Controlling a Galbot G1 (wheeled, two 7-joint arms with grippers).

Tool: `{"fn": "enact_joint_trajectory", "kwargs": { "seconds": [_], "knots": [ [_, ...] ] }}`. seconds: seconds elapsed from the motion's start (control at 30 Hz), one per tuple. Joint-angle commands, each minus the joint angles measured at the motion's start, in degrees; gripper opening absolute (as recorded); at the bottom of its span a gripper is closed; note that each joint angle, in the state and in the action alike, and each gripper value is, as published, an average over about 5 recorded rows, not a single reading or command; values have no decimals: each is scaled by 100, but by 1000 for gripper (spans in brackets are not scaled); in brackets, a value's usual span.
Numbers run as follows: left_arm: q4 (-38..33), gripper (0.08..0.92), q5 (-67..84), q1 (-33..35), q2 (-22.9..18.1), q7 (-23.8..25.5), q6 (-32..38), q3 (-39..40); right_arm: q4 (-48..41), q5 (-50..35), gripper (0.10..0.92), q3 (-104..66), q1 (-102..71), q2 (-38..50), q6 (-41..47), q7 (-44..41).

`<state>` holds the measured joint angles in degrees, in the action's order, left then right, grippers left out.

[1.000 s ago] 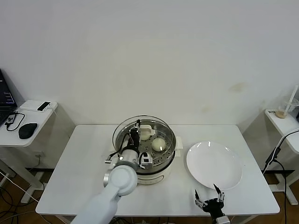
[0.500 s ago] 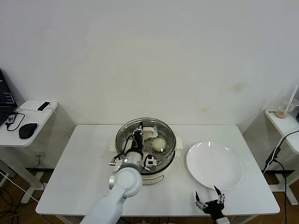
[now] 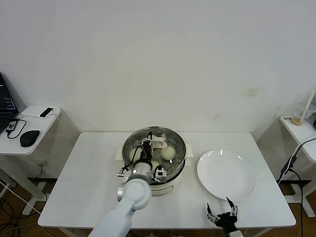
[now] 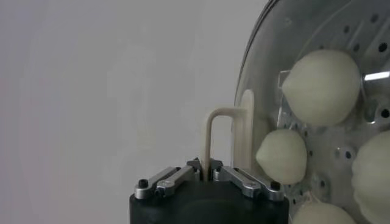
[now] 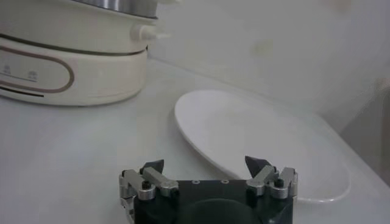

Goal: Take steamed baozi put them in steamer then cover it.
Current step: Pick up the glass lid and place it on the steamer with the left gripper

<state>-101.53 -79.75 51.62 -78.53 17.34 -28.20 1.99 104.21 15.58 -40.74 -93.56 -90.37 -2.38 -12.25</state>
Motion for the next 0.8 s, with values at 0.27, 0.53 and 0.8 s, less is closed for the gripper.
{"fn": "enact_joint_trajectory", "kwargs": {
  "seconds": [0.27, 0.53, 0.8],
  "knots": [
    [-322, 272, -17, 147, -28, -37, 17, -42, 51, 20, 823, -3, -16, -2, 27, -18],
    [-1094, 506, 168, 775, 327, -152, 89, -60, 49, 20, 823, -51, -37, 2, 22, -19],
    [-2138, 739, 1337, 1783, 976, -770, 548, -544, 42, -25, 823, -135, -84, 44, -6, -20]
  ]
}}
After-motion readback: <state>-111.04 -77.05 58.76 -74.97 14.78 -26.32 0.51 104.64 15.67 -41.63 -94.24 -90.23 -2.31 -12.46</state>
